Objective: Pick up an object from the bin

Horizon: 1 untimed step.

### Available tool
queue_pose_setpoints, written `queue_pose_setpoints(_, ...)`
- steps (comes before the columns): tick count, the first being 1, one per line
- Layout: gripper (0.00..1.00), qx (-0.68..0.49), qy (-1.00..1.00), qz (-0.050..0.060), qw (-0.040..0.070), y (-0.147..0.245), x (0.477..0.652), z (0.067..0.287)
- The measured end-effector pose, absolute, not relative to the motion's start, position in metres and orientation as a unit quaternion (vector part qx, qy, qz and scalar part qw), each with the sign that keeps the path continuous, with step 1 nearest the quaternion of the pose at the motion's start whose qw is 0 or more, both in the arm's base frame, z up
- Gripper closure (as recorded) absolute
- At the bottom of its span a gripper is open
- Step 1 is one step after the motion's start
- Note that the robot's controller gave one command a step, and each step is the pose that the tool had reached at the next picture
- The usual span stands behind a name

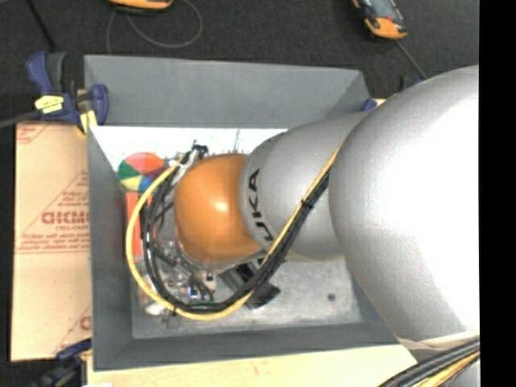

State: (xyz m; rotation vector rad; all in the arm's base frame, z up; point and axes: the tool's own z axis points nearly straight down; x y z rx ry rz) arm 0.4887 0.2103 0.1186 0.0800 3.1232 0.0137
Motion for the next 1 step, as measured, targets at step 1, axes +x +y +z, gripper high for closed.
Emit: queue_pose_setpoints(1, 0.00, 0.040, 0.999, 0.005, 0.010, 0.2111, 0.4876, 0.1219)
